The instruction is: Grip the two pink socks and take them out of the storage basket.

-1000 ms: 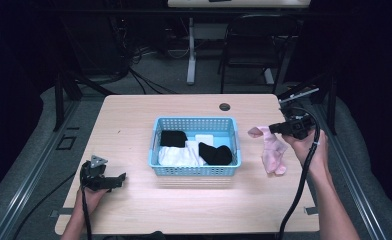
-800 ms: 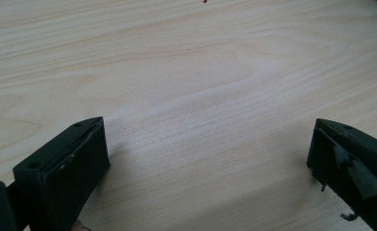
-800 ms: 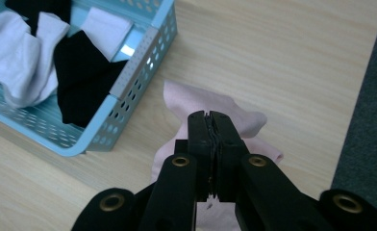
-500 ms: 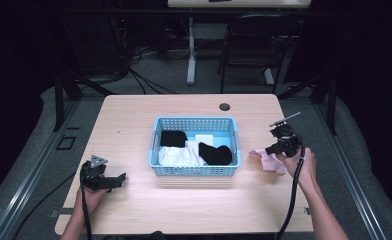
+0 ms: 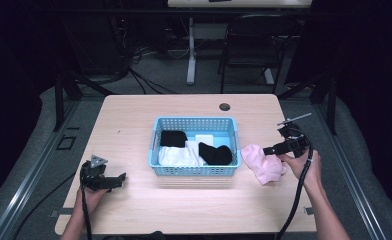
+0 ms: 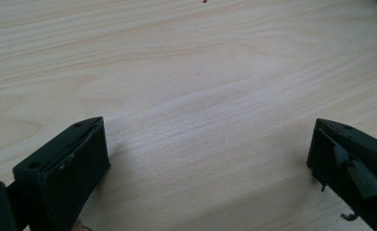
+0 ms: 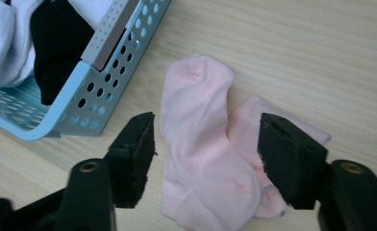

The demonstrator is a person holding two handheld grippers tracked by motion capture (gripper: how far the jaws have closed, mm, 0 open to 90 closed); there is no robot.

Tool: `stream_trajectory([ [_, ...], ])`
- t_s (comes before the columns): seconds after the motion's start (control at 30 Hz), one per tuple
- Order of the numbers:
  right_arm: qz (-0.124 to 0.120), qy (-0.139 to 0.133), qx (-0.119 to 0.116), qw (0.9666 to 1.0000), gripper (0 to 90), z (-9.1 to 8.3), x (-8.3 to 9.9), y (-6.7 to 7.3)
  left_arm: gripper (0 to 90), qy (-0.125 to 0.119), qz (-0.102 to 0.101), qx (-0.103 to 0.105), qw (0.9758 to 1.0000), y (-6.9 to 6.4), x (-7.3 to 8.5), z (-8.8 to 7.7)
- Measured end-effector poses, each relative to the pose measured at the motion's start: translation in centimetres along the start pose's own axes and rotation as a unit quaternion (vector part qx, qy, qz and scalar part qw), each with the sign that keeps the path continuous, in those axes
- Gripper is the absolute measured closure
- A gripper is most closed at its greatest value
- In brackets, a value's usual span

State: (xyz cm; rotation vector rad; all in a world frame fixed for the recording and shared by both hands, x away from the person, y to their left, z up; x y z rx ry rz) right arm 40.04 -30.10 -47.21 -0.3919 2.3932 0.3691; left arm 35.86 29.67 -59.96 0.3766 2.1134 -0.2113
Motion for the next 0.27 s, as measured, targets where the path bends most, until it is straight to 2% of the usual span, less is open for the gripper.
stream_trajectory([
  [0.13,0.005,-0.009,0.002,0.9999,27.1,-0.8,0.0,-0.5,0.7,0.000,0.000,0.000,1.0000,0.0,0.0,0.0],
  [0.17,0.014,-0.009,0.009,0.9998,20.1,-1.2,0.2,-0.9,0.7,0.000,0.000,0.000,1.0000,0.0,0.0,0.0],
  [0.23,0.013,-0.009,0.009,0.9998,18.8,-1.4,0.2,-1.1,0.7,0.000,0.000,0.000,1.0000,0.0,0.0,0.0],
  [0.27,0.016,-0.010,0.014,0.9997,15.1,-1.6,0.5,-1.5,0.7,0.000,0.000,0.000,1.0000,0.0,0.0,0.0],
])
Point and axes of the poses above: each handheld gripper's, and its own axes: z roughly forward along the jaws, x roughly out of its underside, y roughly to its left, the point moved 1 cm from there along z, roughly forward along the jaws, and after that the axes turned 12 degrees about -y, right-handed, at the moved point
